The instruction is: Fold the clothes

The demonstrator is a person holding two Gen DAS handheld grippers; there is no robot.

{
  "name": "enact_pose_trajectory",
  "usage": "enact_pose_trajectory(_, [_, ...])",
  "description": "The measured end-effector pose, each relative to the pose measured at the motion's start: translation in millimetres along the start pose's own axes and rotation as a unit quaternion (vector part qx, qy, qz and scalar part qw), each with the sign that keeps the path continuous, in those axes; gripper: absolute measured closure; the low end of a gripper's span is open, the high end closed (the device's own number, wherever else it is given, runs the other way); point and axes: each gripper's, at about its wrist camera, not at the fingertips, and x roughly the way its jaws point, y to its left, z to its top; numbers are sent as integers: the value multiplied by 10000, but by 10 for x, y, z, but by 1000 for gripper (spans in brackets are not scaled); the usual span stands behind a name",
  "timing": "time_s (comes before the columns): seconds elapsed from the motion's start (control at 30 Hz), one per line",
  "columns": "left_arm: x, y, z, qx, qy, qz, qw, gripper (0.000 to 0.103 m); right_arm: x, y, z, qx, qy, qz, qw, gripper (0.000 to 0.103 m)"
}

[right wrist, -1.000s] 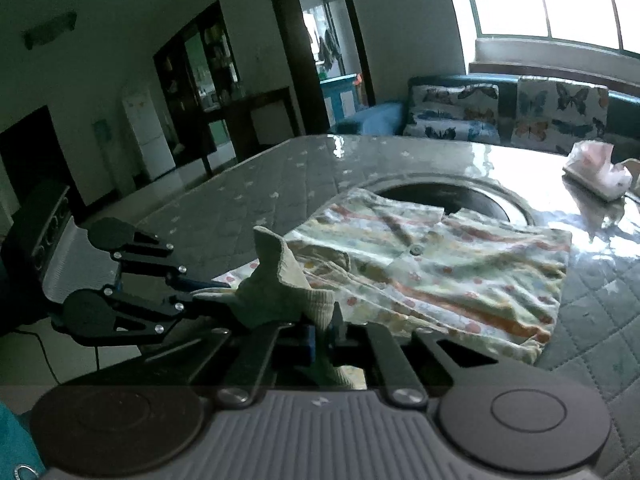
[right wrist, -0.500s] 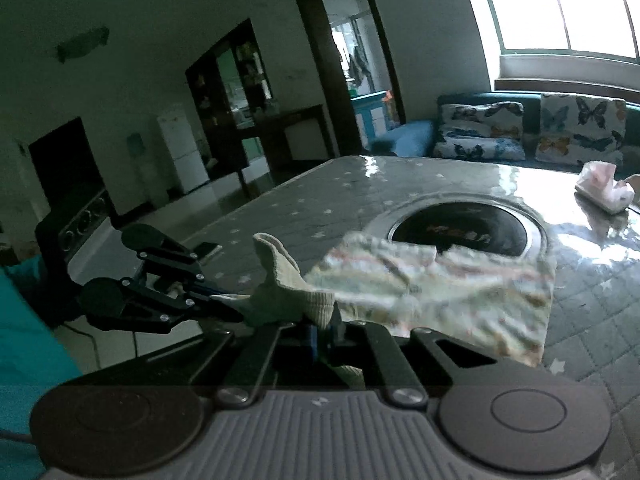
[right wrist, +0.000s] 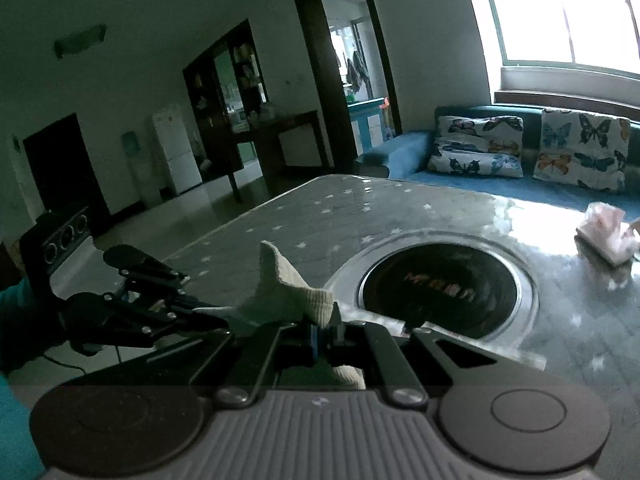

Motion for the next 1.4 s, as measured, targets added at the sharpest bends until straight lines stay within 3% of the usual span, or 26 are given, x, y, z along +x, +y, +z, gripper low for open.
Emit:
enact_pose_trajectory(0.27, [531, 627, 45, -517, 369, 99, 9979, 96, 765, -504, 277, 110, 317, -155, 9993, 100])
enact_pose_trajectory(0.57, [1005, 1135, -115, -1351, 904, 104, 9866, 95, 1555, -933, 79, 594, 638, -409, 9954, 98])
enact_pose_trajectory(0.6, [1018, 1151, -122, -1394, 923, 110, 9859, 95, 1571, -945, 57, 613, 638, -439, 9951, 97])
enact_pose_trajectory(0.67, [1026, 1182, -132, -1461, 940, 87, 9848, 94, 1539, -930, 24, 588, 647, -473, 9950, 86])
enact_pose_trajectory(0.87, [1034, 1209, -64, -1441, 903, 117, 9854, 93, 1442, -886, -76, 514, 674, -572, 9948, 82])
enact_pose_trajectory(1.13, [1118, 1387, -44, -1556, 994, 439, 9818, 92, 1326, -831, -224, 408, 746, -728, 9937, 82])
enact_pose_trajectory(1.27, [1137, 1455, -82, -1599, 1091, 683, 9787, 93, 1345, -884, -370, 283, 1010, -1184, 9874, 82])
enact_pose_trajectory(1.4, [1106, 1507, -96, -1681, 1086, 919, 9755, 93, 1251, -972, -365, 384, 942, -1651, 9810, 82])
